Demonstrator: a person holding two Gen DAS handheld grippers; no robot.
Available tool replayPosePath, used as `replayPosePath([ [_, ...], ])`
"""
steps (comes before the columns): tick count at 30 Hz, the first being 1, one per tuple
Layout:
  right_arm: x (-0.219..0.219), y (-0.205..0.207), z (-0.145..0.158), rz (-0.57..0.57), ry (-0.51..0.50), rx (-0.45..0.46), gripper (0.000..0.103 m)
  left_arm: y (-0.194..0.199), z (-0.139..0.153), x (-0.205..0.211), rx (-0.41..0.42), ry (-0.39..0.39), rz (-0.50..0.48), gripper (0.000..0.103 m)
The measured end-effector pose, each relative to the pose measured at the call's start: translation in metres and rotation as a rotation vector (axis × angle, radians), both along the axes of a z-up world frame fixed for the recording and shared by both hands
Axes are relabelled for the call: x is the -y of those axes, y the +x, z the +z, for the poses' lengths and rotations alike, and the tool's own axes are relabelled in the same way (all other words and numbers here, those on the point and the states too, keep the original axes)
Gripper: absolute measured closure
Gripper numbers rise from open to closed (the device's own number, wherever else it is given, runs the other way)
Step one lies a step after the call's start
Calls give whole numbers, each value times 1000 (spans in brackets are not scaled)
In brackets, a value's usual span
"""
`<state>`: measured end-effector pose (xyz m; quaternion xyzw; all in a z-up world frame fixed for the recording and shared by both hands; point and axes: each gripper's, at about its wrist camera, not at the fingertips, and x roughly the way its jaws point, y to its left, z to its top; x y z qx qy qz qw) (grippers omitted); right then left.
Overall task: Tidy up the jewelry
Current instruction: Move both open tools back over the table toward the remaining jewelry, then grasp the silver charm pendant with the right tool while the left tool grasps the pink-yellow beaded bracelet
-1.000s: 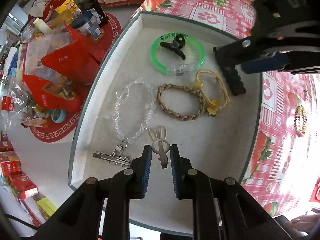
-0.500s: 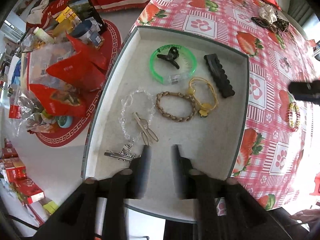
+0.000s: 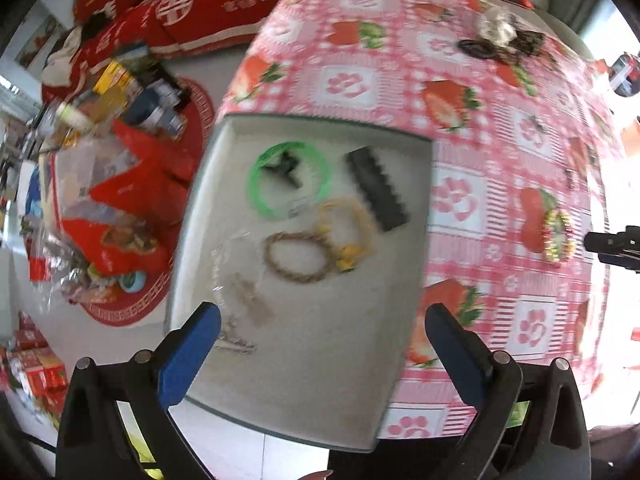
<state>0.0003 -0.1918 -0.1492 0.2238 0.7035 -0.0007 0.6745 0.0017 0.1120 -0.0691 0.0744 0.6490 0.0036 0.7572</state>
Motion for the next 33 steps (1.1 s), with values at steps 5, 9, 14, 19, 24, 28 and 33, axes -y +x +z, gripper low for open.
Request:
replayPosePath([
  [5, 24, 3, -5, -33, -32, 3, 41, 8, 1, 46, -17, -25, -74, 0],
  [9, 35, 14, -9, -24, -60, 11, 41, 12, -5, 79, -35, -42, -116, 0],
  [14, 38, 35, -15, 13, -91, 30, 41, 11, -16, 112, -61, -62, -166, 0],
  [19, 34, 57, -26, 62, -123, 51, 42, 11, -29, 133, -75, -67, -178, 0],
  [24, 26, 76, -33, 123, -173, 84, 42, 14, -44, 150, -91, -90, -161, 0],
  [28, 11, 86, -39, 207, -228, 111, 44, 16, -57, 161, -102, -96, -154, 0],
  [33, -13, 90, -39, 317, -316, 151, 57, 20, -69, 173, -111, -106, -149, 0],
])
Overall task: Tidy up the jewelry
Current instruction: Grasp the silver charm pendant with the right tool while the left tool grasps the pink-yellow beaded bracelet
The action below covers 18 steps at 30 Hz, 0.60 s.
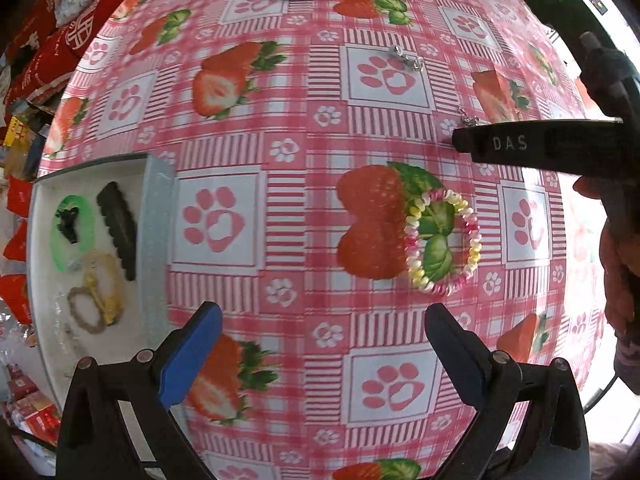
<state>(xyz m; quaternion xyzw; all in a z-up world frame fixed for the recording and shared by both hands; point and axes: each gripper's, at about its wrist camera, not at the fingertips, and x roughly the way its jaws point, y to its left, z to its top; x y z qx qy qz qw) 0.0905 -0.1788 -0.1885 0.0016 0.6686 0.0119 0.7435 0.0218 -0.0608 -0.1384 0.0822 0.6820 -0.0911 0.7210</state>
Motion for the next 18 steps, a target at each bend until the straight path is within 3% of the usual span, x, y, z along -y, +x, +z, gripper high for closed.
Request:
replayPosePath([
  [5, -15, 2, 0, 47, -3, 15, 67, 6, -7, 15, 5, -14, -13, 0],
  [8, -21, 0, 2, 35, 7, 18, 74, 8, -13, 26, -2, -6, -29, 9],
  [12, -5, -2, 4, 38, 8, 22, 89, 12, -19, 35, -4, -9, -41, 9],
  [17, 18, -2, 6, 38, 40, 19, 90, 19, -26, 55, -7, -12, -60, 9],
  [18, 21, -2, 6, 30, 49, 19, 90, 20, -28, 58, -10, -13, -64, 15],
])
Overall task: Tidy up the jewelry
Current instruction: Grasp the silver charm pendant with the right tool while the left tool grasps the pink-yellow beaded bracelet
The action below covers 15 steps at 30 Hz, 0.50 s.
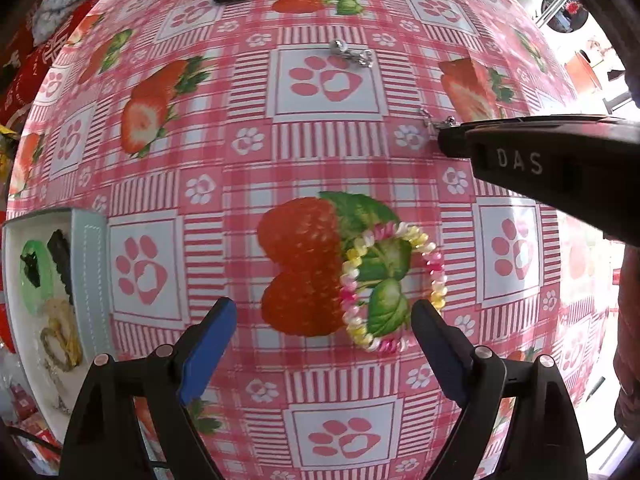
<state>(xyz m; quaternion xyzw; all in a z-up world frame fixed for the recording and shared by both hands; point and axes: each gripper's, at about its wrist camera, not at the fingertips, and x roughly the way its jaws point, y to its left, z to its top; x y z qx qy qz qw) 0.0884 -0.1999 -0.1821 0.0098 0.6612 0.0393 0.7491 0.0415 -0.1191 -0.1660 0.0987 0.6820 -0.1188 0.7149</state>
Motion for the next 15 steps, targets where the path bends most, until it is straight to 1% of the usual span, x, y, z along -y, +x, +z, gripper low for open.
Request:
replayPosePath([
  [1, 4, 0, 0, -9, 11, -2, 90, 2, -3, 5, -4, 5, -4, 22],
  [3, 13, 0, 1, -35, 43, -10, 90, 6, -11, 14, -22, 15, -7, 24],
  [6, 27, -2, 3, -70, 74, -16, 90, 5, -14, 24, -13, 28, -17, 24],
  [8, 37, -5, 7, -88, 92, -17, 90, 4, -14, 31, -7, 32, -31, 27],
  [10, 47, -8, 10, -109, 114, -22, 90, 0, -15, 41, -1, 31, -41, 37],
  [11, 51, -9, 11, -116, 120, -25, 90, -3, -14, 44, -1, 29, -48, 40],
  [12, 57, -10, 12, -124, 126, -29, 90, -3, -14, 47, 0, 27, -56, 48],
  [13, 61, -12, 14, -133, 135, -33, 90, -5, -10, 51, 0, 26, -61, 59],
  [14, 70, -15, 14, -139, 141, -36, 90, -5, -9, 55, -1, 25, -65, 65],
  [15, 75, -19, 16, -146, 148, -40, 90, -5, -7, 58, -5, 21, -65, 79],
])
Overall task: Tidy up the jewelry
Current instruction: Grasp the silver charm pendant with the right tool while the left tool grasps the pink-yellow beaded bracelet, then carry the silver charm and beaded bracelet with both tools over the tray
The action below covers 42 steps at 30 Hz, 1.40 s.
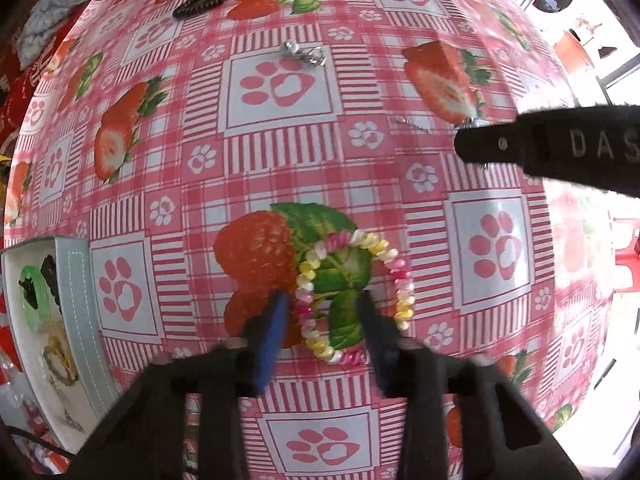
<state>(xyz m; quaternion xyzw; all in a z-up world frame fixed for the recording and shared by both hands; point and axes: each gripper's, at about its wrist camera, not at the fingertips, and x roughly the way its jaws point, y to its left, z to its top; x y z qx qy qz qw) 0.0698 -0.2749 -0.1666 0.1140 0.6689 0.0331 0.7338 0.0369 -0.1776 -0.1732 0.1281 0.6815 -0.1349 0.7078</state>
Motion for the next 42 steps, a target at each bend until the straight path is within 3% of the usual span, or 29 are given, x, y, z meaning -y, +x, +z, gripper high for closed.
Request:
replayPosePath([
  [1, 5, -5, 2, -3, 5, -2, 90, 1, 1, 3, -13, -14, 3, 89],
  [4, 13, -11, 5, -6, 17, -9, 90, 7, 6, 2, -61, -89, 42, 89],
  [8, 3, -28, 13, -5, 29, -5, 90, 11, 17, -5, -60, -124, 73, 89],
  [18, 1, -44, 30, 14, 62, -5, 90, 13, 49, -25, -21, -135, 109, 89],
  [29, -23, -38, 42, 88, 74, 11, 90, -12, 79, -81, 39, -141, 203, 89],
  [42, -60, -67, 53, 25, 54, 9, 90, -40, 100, -142, 75, -158, 150, 89],
])
